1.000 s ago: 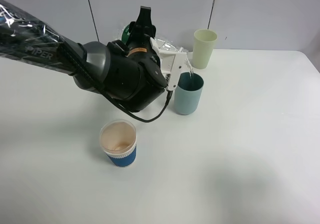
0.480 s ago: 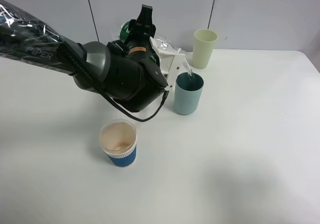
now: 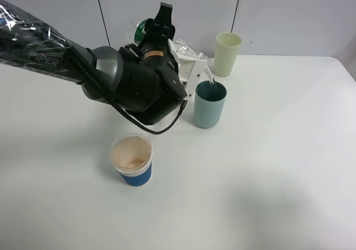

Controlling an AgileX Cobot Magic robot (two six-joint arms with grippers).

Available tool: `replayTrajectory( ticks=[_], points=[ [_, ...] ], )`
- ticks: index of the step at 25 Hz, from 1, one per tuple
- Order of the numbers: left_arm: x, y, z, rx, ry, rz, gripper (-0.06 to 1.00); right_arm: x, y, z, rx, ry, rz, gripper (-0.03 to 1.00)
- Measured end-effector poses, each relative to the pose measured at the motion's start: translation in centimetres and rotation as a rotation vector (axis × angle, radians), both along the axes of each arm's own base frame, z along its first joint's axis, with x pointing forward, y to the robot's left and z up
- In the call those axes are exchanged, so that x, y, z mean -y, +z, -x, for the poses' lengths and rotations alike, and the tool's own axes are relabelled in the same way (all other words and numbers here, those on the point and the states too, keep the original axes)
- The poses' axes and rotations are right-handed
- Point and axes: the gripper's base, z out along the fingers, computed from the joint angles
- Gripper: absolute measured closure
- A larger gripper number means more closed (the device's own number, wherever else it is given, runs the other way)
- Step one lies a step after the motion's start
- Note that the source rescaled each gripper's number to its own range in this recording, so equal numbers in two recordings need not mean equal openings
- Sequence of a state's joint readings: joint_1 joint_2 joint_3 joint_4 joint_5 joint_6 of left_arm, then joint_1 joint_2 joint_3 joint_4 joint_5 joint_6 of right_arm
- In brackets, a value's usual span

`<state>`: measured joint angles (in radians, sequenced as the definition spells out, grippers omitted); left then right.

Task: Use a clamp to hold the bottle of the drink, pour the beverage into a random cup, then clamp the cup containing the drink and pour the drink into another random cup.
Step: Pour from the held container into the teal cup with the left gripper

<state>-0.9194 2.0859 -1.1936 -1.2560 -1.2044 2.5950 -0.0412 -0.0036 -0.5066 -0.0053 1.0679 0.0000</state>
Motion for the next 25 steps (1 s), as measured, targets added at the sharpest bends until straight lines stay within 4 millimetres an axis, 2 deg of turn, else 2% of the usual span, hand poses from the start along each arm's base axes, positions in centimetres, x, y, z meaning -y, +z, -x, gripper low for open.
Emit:
replayTrajectory(
  ticks=[25],
  points=[
    [0.8, 0.68, -0.12, 0.068, -0.09, -0.056, 0.88, 0.0, 0.0, 0.0, 0.0, 0.0, 0.0, 0.39]
  ],
)
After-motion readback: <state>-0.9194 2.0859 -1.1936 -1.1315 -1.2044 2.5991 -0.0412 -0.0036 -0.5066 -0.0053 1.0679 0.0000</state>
